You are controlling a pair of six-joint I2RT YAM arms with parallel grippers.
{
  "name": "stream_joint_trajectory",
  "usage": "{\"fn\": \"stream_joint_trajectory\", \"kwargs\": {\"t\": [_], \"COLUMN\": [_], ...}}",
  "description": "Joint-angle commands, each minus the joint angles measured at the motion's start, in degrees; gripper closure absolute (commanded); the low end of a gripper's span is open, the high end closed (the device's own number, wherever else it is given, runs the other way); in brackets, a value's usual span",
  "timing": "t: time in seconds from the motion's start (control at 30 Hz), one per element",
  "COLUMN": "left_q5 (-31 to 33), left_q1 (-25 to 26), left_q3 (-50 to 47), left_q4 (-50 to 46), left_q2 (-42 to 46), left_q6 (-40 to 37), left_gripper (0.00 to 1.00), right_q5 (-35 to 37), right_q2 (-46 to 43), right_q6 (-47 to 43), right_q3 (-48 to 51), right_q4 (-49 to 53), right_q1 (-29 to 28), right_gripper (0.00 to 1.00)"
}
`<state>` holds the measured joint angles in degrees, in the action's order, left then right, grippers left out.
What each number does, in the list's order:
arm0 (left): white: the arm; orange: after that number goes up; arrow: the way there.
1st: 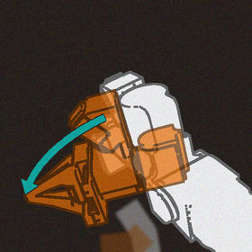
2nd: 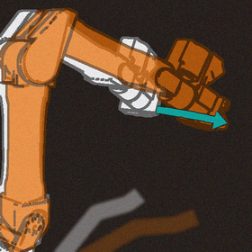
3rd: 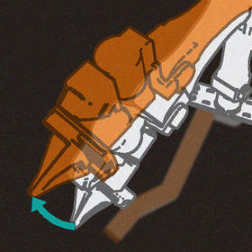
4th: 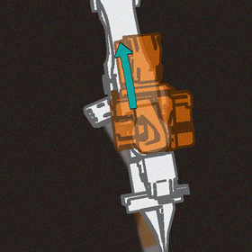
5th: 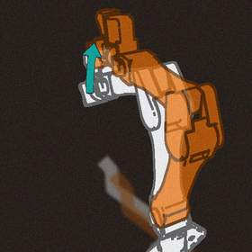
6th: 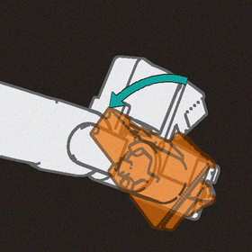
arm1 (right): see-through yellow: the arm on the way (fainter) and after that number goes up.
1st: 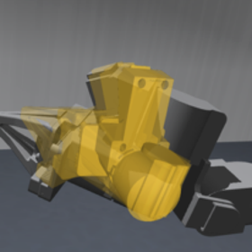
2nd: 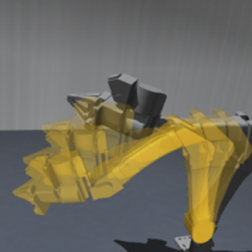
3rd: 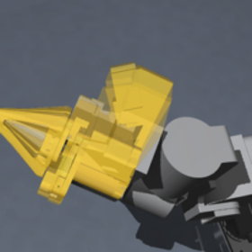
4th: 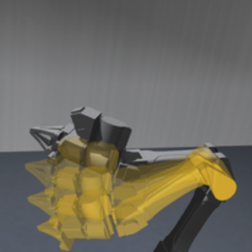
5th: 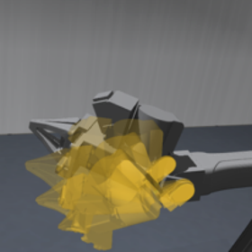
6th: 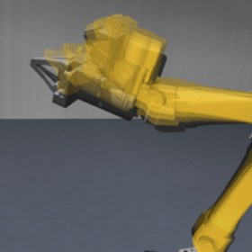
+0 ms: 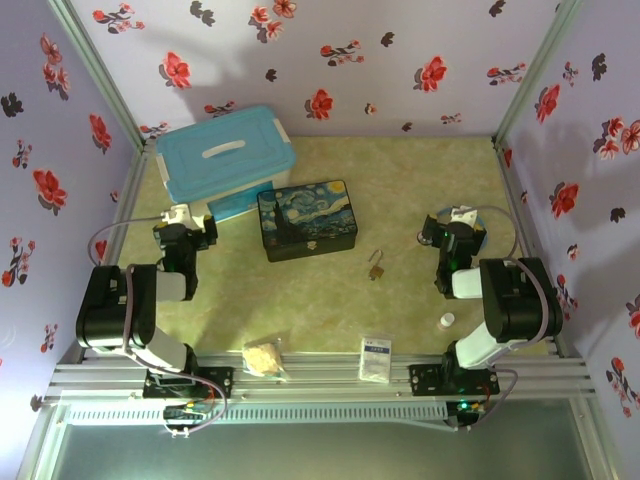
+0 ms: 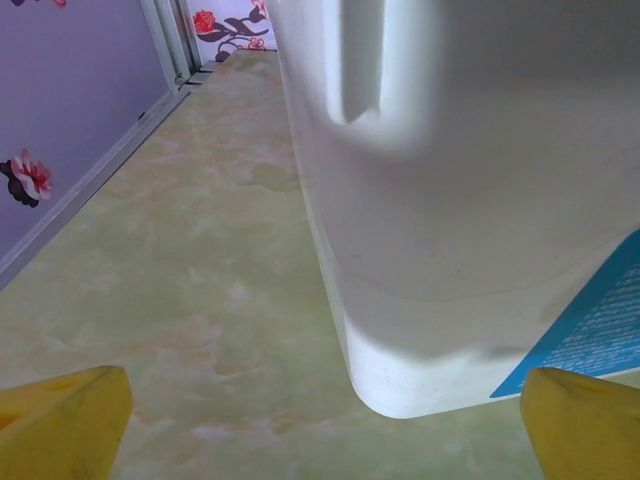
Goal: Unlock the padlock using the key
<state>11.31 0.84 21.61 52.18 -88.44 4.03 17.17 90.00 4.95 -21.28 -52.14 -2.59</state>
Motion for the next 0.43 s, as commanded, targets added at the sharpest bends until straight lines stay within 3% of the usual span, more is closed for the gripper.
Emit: {"fn": "stream_joint_trajectory", "kwargs": {"t": [0.0, 0.2, 0.3, 0.4], "left_q5": [-0.32, -0.63, -4.9, -5.04], "left_q1": [-0.48, 0.9, -1.04, -0.93], "left_q3": [0.37, 0.52, 1.51, 1.12], "left_q4": [0.01, -0.09, -2.35, -1.56], "left_q2": [-0.08, -0.28, -0.15, -0.09], "left_q6": [-1.48, -3.93, -2.81, -3.16], "left_gripper": [0.0, 0.0, 0.0, 0.0], "right_q5": [-0.69, -0.73, -0.73, -0.65], "right_q2": [-0.7, -0.7, -0.63, -0.7], "right_q6": [0.76, 0.68, 0.75, 0.68], "right_q3": [-0.43, -0.39, -0.35, -0.4], "right_q4": [0.34, 0.28, 0.28, 0.28], "right_q1": [0.3, 0.3, 0.3, 0.31], "right_gripper": [0.01, 0.01, 0.01, 0.01]}}
